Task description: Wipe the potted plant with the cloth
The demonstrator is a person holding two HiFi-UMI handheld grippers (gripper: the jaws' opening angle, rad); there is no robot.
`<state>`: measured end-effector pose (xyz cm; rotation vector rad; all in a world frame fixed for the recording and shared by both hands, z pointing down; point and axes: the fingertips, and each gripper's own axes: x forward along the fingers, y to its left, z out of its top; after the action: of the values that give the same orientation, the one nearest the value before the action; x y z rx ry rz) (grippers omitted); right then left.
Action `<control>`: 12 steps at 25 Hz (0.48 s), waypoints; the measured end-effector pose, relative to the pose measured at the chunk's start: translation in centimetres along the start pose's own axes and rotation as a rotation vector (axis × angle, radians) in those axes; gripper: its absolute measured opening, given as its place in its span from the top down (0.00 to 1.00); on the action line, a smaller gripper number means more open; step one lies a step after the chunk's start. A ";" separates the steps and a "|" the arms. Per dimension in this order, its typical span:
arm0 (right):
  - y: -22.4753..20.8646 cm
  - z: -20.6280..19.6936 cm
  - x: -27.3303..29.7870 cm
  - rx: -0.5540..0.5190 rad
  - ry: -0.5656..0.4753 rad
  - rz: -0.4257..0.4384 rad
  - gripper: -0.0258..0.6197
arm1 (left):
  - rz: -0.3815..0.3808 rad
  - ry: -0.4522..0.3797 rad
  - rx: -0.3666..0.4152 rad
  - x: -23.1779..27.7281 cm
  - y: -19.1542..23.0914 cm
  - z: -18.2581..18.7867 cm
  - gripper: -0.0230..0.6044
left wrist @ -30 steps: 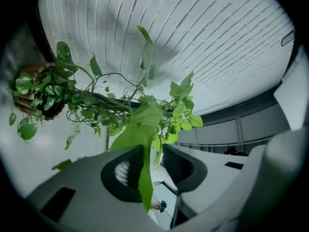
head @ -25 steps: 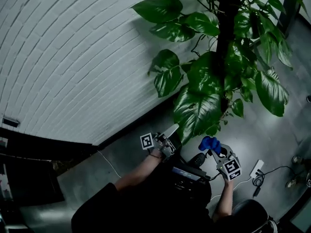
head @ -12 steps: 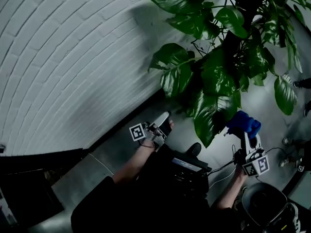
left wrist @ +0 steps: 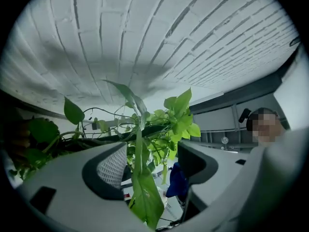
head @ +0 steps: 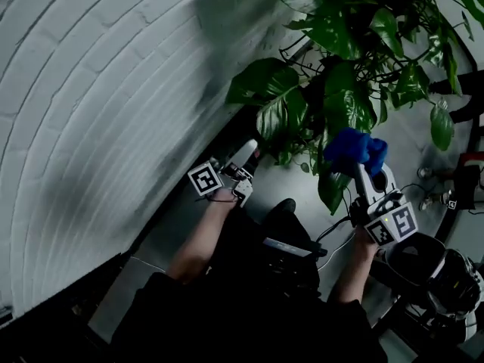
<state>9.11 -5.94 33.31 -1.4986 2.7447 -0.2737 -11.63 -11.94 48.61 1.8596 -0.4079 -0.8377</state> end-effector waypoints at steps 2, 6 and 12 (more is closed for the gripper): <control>0.7 -0.7 2.4 -0.049 0.069 -0.009 0.88 | -0.016 0.013 0.009 1.6 0.1 0.4 0.44; 1.0 -1.4 7.7 -0.116 0.134 0.020 0.88 | -0.019 0.018 0.007 3.8 0.8 0.9 0.44; -1.8 -1.1 14.1 -0.157 0.172 0.057 0.88 | -0.005 0.005 0.018 6.2 0.2 0.5 0.44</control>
<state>2.87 -18.50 35.80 -1.4924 3.0027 -0.1993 -7.65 -16.17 46.40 1.8798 -0.4091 -0.8357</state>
